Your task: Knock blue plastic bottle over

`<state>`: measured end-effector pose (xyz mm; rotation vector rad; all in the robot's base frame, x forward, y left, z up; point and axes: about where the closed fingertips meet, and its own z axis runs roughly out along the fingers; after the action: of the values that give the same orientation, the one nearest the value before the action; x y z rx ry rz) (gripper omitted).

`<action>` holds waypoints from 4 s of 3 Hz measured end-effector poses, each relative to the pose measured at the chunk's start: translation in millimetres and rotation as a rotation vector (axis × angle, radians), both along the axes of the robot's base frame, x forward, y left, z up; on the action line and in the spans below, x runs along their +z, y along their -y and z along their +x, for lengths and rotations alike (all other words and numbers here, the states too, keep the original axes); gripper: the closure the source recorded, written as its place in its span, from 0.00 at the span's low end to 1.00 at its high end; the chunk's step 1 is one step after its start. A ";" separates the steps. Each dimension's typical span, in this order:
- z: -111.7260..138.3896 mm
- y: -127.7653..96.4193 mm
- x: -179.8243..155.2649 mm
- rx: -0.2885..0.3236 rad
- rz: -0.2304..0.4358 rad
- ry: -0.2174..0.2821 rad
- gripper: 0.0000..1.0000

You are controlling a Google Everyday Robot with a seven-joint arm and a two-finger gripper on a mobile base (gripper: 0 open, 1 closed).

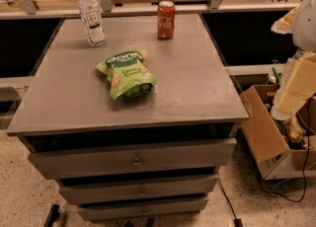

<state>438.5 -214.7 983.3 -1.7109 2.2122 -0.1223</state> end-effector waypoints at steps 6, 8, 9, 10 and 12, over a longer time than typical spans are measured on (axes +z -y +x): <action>45.1 -40.1 27.5 -0.162 0.559 0.220 0.00; 60.3 -57.2 43.1 -0.227 0.807 0.299 0.00; 60.2 -57.3 43.1 -0.227 0.807 0.299 0.00; 75.4 -72.9 31.0 -0.216 0.833 0.292 0.00; 122.7 -131.6 -4.2 -0.169 0.915 0.288 0.00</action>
Offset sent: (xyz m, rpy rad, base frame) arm 0.0088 0.0012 0.0045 0.0927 -0.0105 0.0110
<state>561.2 -83.1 979.2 -0.9304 1.7567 0.4971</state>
